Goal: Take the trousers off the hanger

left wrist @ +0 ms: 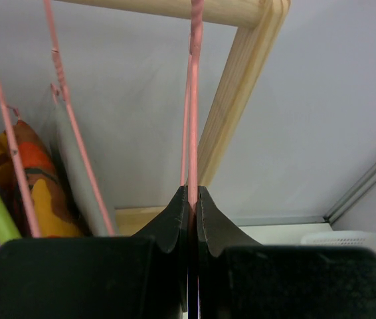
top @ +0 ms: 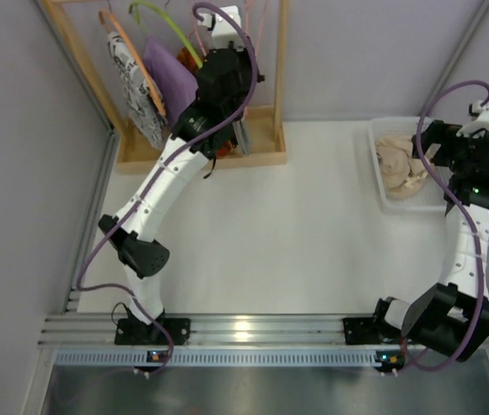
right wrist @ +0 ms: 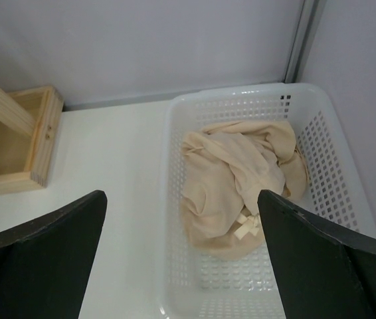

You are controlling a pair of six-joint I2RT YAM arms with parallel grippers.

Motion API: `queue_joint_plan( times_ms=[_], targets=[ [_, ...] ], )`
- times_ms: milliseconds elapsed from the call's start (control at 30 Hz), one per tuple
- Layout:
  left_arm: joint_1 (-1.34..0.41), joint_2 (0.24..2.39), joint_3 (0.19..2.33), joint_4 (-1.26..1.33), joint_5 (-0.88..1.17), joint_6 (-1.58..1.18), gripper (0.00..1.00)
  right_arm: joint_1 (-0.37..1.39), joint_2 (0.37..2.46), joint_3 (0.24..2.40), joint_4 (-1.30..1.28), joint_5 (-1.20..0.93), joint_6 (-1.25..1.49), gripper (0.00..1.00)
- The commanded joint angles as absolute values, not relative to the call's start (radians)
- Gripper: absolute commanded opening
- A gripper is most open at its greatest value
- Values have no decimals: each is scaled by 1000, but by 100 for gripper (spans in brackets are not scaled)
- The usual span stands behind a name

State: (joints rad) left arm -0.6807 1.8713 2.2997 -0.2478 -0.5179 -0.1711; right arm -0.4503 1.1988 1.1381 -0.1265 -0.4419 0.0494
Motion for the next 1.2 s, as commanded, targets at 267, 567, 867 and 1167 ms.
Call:
queue_joint_plan(
  times_ms=[267,567,867,1167],
  targets=[
    [-683,2017,2329,106,-578,47,0,-456,1127,1137,-104,-471,32,99],
    [-669,2091,2359,219,-575,117,0,-457,1121,1124,-115,-469,15,99],
    [-627,2158,2367,224,-565,83,0,-457,1115,1117,-120,-468,11,99],
    [-575,2204,2372,187,-551,51,0,-457,1111,1115,-130,-469,9,99]
  ],
)
